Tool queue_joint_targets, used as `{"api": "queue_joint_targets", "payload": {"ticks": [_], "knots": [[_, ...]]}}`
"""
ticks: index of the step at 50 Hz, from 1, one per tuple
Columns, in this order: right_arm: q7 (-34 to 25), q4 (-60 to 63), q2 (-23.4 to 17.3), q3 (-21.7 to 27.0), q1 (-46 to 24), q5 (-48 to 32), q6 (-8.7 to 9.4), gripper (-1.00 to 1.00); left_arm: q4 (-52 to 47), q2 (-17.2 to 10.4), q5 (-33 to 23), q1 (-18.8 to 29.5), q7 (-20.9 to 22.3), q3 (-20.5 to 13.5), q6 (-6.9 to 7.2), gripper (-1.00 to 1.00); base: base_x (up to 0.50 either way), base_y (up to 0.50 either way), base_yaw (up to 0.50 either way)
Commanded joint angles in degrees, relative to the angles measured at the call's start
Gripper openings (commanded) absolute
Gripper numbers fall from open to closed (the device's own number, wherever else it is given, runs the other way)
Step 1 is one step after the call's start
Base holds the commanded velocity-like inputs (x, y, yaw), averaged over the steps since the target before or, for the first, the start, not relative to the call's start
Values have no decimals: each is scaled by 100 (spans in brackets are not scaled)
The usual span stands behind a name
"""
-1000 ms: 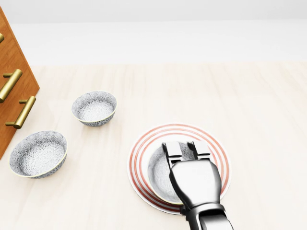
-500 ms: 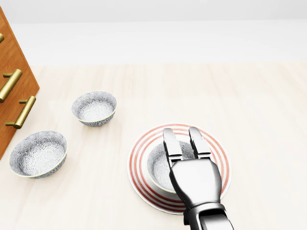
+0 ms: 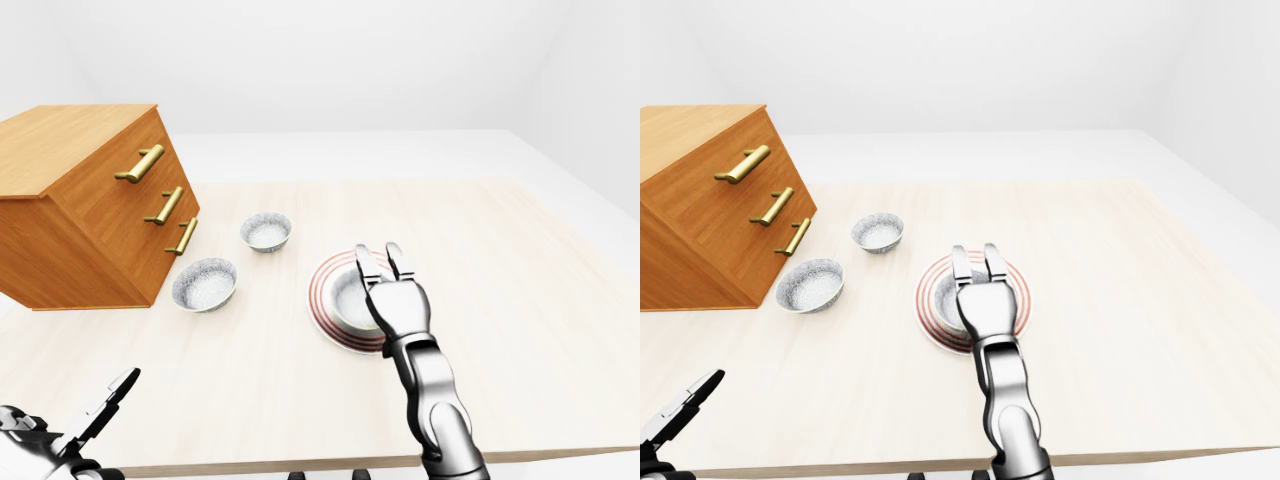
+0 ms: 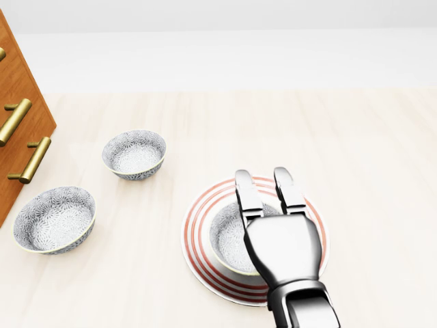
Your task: Put the bowl at the front on the plate.
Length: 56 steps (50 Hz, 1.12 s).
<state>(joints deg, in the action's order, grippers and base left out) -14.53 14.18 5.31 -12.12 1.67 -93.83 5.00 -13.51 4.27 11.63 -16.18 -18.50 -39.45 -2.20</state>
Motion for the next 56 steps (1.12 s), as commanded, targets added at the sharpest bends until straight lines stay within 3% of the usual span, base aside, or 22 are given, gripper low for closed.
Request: {"api": "queue_joint_targets", "payload": {"ticks": [1,4,8,13,16,19,26,28,31,34,37,41,50,56], "knots": [[-892,639,180,136,-266,-965,0,100,83,-19,-3,21,-15,20,-53,100,0,0,0],[-1217,797,284,223,-394,-1326,0,100,63,-14,5,2,-12,27,-60,100,0,0,0],[-1431,898,355,340,-530,-1552,0,100,-91,7,25,-35,8,-4,66,100,0,0,0],[-1727,1004,411,474,-744,-1831,0,100,85,-13,-4,22,2,16,-56,100,0,0,0],[-1829,979,393,569,-885,-1901,0,100,12,-9,12,-7,-1,14,-5,100,0,0,0],[-1985,966,239,568,-1046,-1917,0,100,-50,2,13,-16,3,1,51,100,0,0,0],[-2337,869,-190,438,-1412,-1916,0,100,12,4,-9,-10,22,2,-15,100,0,0,0],[-2440,818,-330,395,-1521,-1916,0,100,-119,26,-1,-52,39,-16,65,100,0,0,0],[-2547,781,-518,362,-1698,-1916,0,100,-65,31,-27,-26,46,-19,39,100,0,0,0],[-2547,760,-733,351,-1893,-1916,0,100,-74,37,-28,-34,59,-28,34,100,0,0,0],[-2547,743,-962,332,-2073,-1915,0,100,80,18,-70,16,34,5,-72,100,0,0,0],[-2547,720,-1166,333,-2253,-1915,0,100,-77,24,-43,-48,29,1,42,100,0,0,0],[-2547,714,-1755,364,-2787,-1914,0,100,113,-3,-97,13,-1,39,-94,100,0,0,0],[-2547,673,-2225,420,-3341,-1914,0,100,74,-12,-111,-8,-28,56,-58,100,0,0,0]]}}
